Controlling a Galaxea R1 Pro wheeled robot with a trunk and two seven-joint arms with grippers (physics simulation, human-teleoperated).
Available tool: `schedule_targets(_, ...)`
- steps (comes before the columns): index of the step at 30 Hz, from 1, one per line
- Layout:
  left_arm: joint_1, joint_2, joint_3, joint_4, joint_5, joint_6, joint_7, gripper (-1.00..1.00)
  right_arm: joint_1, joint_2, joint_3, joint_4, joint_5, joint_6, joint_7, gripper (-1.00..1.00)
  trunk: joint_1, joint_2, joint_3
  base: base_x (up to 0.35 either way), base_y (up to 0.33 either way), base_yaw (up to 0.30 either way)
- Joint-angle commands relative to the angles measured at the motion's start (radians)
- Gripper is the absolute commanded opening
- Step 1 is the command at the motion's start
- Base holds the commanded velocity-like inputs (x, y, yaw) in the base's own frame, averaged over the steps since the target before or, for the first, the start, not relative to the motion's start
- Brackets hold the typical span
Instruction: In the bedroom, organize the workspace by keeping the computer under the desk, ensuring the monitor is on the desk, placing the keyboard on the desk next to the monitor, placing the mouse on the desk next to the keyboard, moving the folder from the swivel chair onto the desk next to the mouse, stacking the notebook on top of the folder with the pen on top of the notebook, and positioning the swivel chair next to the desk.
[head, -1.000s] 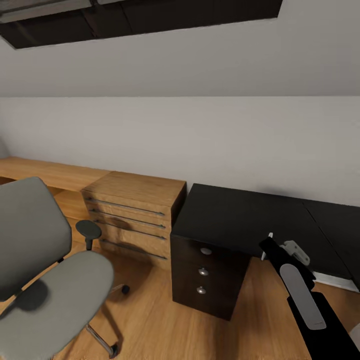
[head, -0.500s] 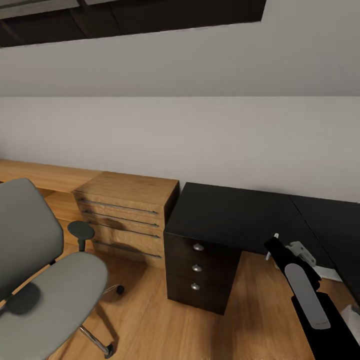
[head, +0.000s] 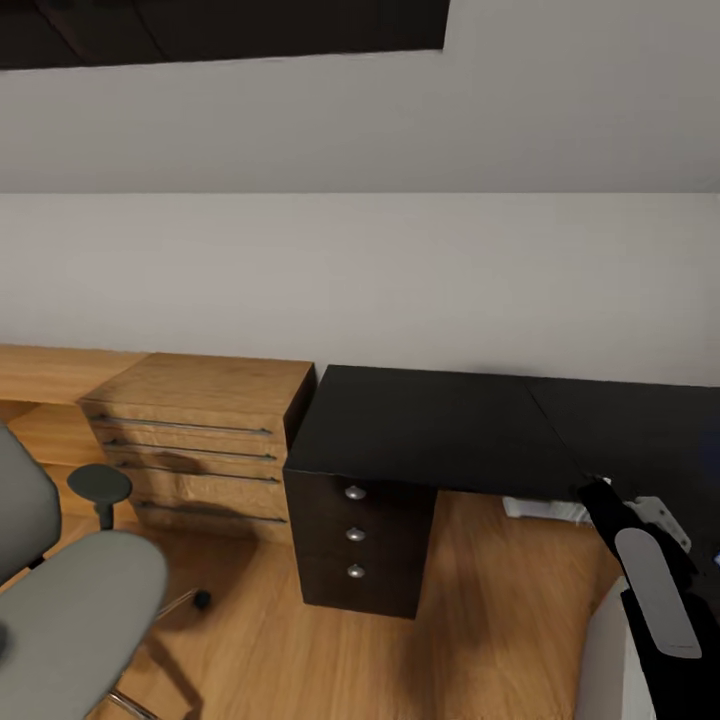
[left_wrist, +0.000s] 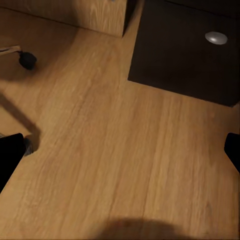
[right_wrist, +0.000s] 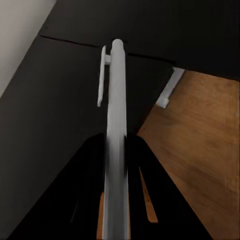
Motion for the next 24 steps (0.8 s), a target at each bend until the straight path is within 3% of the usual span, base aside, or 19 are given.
schedule_targets(1,0.0,0.002,-0.006,-0.002,0.008,-0.004,0.008,1.0,-0.001,0.0,-0.01,0.003,-0.004,0.006,-0.003,-1.0,0.0,-0.001,-0.001,0.0,0.0,-0.299)
schedule_targets(7,-0.001,0.002,-0.007,-0.002,0.009,-0.003,0.008,1.0,-0.001,-0.013,-0.043,0.023,-0.003,0.005,0.001,-1.0,0.0,-0.001,-0.001,0.0,0.0,-0.3)
schedule_targets(17,0.0,0.002,-0.006,-0.002,0.008,-0.003,0.008,1.0,-0.001,-0.021,-0.054,0.04,-0.002,0.004,0.004,-1.0,0.0,-0.001,-0.001,0.0,0.0,-0.3)
schedule_targets(24,0.0,0.002,-0.006,-0.002,0.008,-0.004,0.008,1.0,-0.001,-0.046,-0.057,0.083,-0.001,-0.003,0.014,-1.0,0.0,-0.001,-0.001,0.025,-0.004,-0.3)
